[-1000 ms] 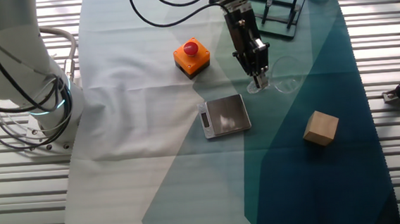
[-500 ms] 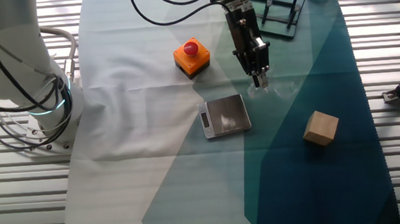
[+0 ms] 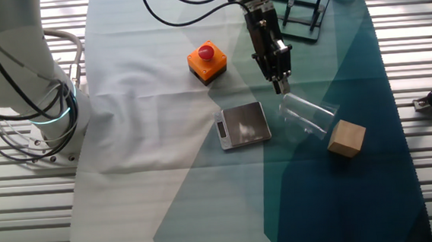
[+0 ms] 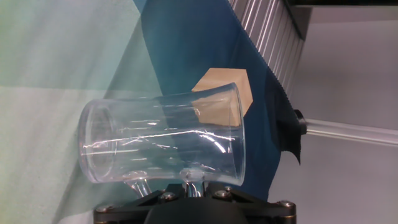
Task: Take the cup off the cup rack
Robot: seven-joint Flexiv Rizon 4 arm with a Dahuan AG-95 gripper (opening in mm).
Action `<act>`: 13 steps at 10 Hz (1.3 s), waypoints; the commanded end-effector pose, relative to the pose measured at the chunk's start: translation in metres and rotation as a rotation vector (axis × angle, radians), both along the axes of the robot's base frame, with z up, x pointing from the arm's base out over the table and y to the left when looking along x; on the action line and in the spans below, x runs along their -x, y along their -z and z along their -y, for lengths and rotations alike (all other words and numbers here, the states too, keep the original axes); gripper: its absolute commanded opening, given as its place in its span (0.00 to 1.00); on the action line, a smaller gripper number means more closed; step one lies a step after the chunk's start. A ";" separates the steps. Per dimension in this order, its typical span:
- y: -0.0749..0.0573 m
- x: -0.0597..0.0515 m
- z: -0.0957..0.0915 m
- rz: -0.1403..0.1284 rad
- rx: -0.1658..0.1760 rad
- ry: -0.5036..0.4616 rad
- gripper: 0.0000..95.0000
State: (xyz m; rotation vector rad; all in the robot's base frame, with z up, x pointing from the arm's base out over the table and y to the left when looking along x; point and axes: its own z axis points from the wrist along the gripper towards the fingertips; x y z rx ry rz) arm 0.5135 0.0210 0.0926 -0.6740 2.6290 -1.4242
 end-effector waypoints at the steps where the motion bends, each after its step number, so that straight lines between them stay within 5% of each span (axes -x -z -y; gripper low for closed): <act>1: 0.000 0.000 0.000 -0.001 -0.002 -0.003 0.20; 9: -0.016 -0.012 -0.006 -0.019 -0.033 -0.007 0.20; 10: -0.020 -0.017 -0.009 -0.026 -0.060 -0.006 0.20; 13: -0.038 -0.037 -0.023 -0.068 -0.250 0.054 0.20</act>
